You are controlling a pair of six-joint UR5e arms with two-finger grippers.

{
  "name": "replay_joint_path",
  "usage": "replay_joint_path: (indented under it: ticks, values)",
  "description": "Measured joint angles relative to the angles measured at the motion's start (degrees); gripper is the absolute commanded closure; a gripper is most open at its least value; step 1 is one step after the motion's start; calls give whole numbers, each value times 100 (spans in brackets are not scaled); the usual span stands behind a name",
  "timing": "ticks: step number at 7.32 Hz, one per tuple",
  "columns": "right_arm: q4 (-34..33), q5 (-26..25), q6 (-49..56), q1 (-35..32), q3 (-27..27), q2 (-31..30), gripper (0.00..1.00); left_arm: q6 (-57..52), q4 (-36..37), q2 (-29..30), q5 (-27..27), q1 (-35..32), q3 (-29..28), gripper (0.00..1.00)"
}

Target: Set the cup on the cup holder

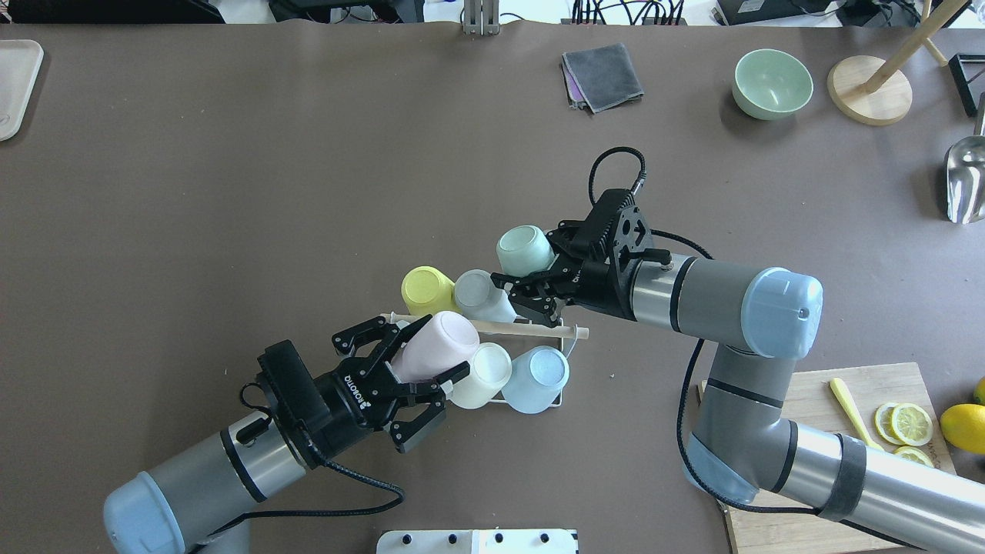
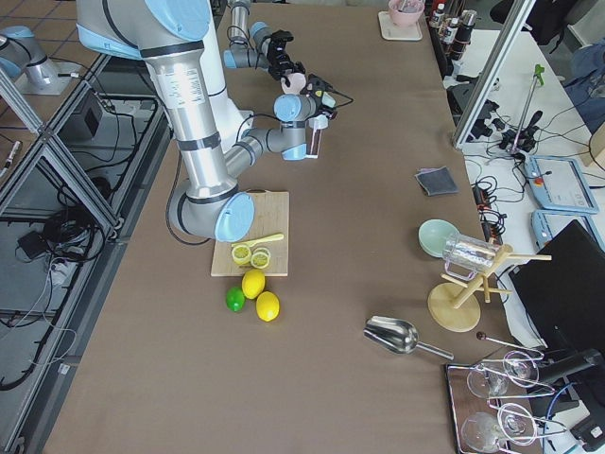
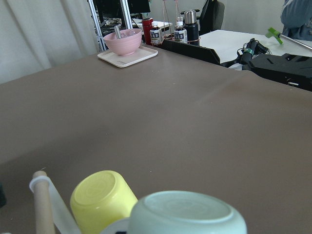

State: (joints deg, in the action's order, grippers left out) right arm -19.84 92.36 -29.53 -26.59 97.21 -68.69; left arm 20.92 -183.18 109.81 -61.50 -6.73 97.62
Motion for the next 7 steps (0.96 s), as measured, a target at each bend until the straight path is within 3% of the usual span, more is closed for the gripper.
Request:
replay_joint_path:
  ticks: [6, 7]
  values:
    - [260, -14, -46, 92, 26, -151, 100, -7, -176, 6, -2, -55, -206, 100]
    - [261, -18, -58, 130, 26, -151, 87, -5, -240, 6, -2, -55, -277, 100]
